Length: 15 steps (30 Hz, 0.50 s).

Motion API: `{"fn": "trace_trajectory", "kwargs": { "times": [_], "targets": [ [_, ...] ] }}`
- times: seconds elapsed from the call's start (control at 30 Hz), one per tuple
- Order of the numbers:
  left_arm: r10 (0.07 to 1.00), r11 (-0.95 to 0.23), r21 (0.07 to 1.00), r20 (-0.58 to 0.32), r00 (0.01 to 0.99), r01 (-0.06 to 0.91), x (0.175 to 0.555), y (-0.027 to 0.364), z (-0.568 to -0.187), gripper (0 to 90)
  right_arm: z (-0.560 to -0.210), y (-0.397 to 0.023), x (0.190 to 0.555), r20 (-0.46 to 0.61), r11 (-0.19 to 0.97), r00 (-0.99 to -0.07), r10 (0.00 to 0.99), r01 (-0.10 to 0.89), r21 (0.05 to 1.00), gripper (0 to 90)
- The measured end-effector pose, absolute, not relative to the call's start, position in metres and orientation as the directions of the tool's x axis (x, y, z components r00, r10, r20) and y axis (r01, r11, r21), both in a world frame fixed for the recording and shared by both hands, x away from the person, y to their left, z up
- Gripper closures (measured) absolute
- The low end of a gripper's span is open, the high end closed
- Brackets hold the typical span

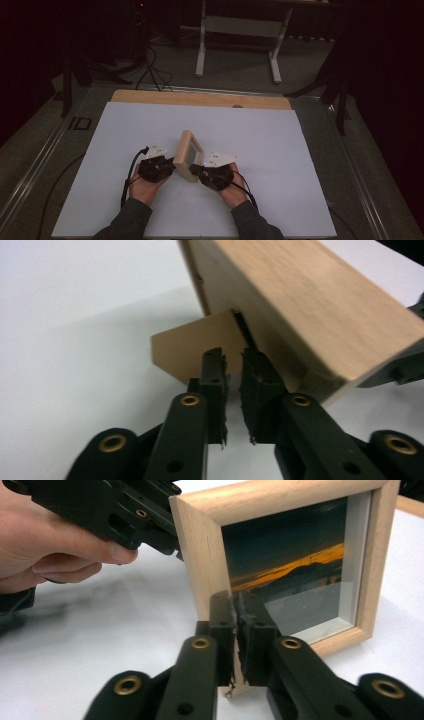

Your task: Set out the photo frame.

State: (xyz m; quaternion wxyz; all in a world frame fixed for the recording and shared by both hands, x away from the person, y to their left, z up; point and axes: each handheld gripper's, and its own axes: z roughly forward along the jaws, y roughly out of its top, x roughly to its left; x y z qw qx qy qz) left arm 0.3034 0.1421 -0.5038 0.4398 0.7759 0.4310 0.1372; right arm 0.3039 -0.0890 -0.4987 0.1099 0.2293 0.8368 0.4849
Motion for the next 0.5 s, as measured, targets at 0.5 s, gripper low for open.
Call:
{"fn": "trace_trajectory", "kwargs": {
  "times": [0.5],
  "targets": [
    [0.832,-0.159,0.801,-0.207,0.515,0.578,0.303,0.167,-0.495,55.3,-0.492,-0.098,0.306,0.013,0.409,-0.851,0.525,0.266,0.873,57.4]
  ]
}}
